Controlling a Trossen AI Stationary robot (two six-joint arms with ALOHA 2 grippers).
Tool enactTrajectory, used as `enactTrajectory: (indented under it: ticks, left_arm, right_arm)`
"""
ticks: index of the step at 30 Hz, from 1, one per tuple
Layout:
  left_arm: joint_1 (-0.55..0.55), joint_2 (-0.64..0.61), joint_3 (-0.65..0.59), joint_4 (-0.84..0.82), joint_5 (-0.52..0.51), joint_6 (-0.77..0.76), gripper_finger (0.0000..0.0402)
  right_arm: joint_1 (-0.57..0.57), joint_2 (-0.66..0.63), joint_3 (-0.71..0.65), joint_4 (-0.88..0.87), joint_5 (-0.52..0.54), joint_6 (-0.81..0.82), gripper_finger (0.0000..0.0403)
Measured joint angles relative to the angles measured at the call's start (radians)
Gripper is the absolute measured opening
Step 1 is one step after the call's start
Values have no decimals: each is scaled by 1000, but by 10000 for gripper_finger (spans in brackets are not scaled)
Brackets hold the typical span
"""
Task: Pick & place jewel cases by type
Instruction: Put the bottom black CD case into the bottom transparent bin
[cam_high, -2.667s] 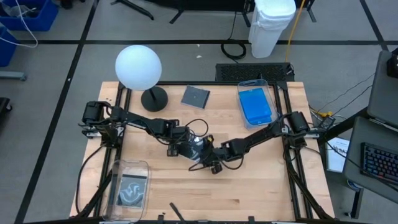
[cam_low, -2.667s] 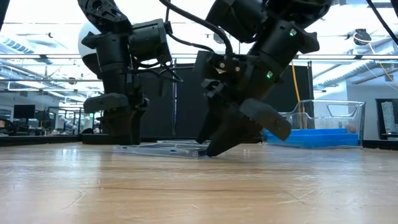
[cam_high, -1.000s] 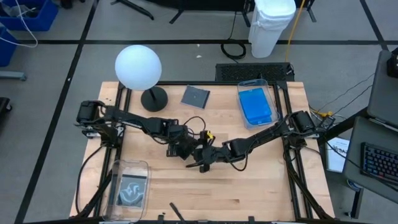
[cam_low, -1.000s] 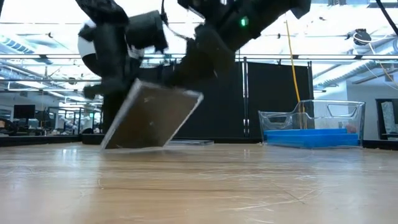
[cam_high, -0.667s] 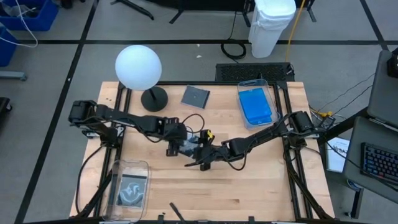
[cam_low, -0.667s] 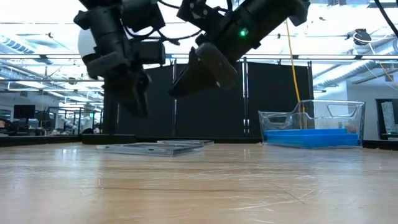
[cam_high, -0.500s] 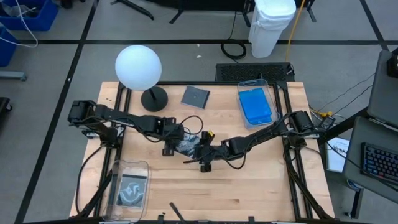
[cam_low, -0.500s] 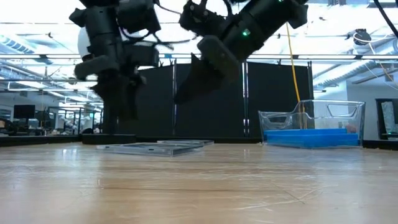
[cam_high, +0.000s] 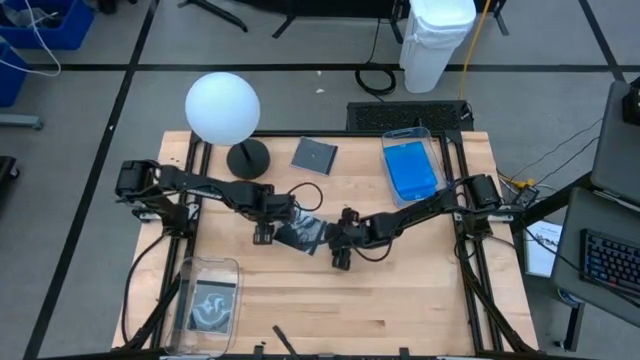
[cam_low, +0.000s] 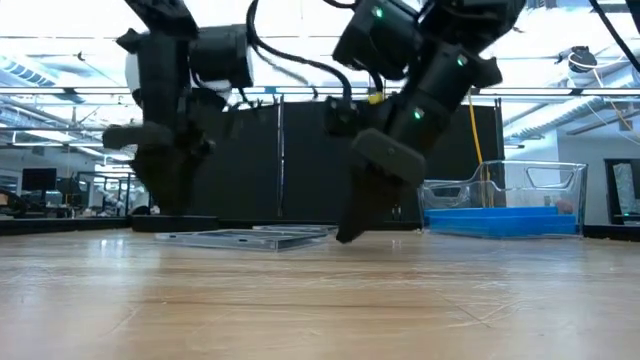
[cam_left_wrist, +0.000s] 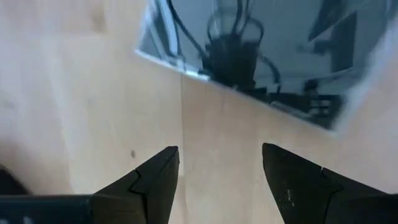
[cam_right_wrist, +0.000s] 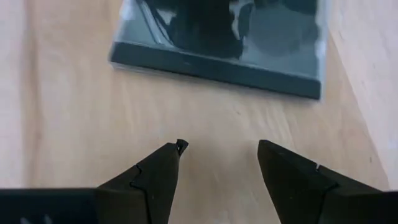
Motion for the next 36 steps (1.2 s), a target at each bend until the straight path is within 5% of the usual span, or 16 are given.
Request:
enactTrajectory:
  ticks: [17,23,36]
  left_arm:
    - [17,111,-49,138,51,36,236]
    - [-14,120,-53,283,148,-9,236]
    - [-95,119,-56,362,146,-101,237]
  right_arm:
    - [0,-7,-195,311,12,92,210]
    - [24,-5,-242,305,17,143,210]
    - [69,-8,-364,327,7,193,210]
